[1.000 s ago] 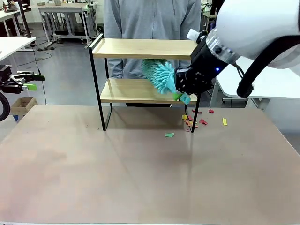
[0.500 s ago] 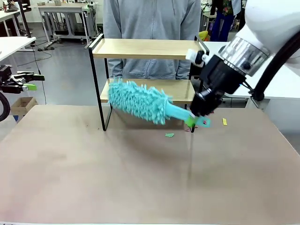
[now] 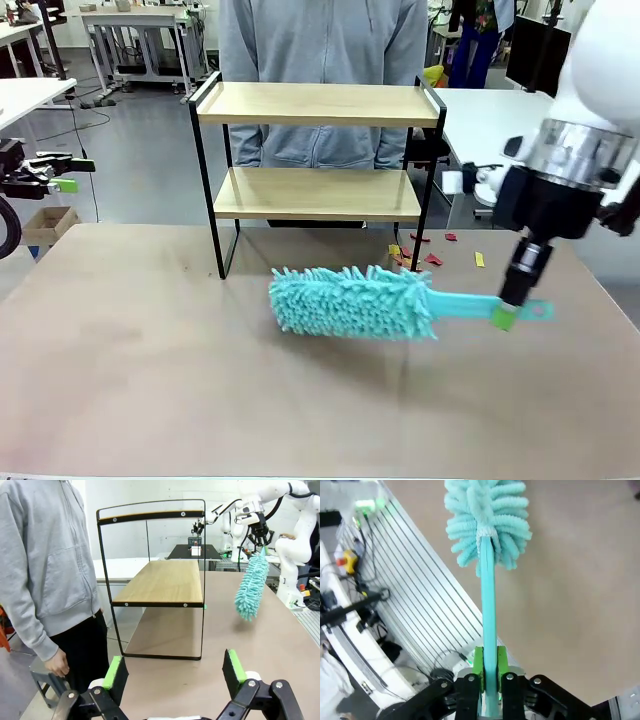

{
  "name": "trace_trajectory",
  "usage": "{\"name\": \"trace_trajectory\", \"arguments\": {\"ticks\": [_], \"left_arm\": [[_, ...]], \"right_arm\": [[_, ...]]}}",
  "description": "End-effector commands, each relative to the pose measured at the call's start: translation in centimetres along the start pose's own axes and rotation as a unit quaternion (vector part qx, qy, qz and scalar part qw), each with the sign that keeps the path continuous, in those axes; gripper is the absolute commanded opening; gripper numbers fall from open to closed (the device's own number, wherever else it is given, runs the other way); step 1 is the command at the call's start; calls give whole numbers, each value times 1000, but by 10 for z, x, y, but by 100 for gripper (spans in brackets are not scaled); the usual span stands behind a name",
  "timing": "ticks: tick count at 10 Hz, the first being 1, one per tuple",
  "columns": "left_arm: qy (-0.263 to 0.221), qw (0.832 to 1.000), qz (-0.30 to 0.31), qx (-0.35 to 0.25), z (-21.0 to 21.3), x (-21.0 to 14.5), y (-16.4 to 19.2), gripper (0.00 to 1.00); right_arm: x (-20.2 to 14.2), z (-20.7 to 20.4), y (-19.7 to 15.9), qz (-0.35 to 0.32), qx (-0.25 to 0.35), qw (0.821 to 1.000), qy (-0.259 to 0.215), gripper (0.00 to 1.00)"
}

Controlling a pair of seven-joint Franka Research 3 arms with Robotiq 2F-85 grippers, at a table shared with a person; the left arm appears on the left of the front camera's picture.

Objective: Clean the shelf.
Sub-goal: Clean the specific section of the Shelf indicated by the human with the Duster.

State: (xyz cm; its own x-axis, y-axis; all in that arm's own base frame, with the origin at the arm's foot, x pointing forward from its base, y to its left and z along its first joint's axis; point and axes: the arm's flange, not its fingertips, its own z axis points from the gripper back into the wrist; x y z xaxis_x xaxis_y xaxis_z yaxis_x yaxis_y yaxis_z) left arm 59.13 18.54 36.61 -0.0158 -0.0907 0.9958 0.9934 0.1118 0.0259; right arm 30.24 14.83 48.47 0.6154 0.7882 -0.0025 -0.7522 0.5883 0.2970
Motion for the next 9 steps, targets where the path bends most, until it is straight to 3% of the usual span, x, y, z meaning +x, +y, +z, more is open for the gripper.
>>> {"name": "trace_trajectory", "arguments": {"ticks": [1,4,9], "left_arm": [[-1,1000,-2,-1,-1,2,-1,100],[-1,1000,-2,-1,-1,2,-1,100],[-1,1000,-2,-1,-1,2,-1,100]], "right_arm": [[-37,-2,-12,26,5,1000,3,13],[-78,3,-19,30,1,999,22,13],[-64,-4,-15,15,8,1000,24,13]]}}
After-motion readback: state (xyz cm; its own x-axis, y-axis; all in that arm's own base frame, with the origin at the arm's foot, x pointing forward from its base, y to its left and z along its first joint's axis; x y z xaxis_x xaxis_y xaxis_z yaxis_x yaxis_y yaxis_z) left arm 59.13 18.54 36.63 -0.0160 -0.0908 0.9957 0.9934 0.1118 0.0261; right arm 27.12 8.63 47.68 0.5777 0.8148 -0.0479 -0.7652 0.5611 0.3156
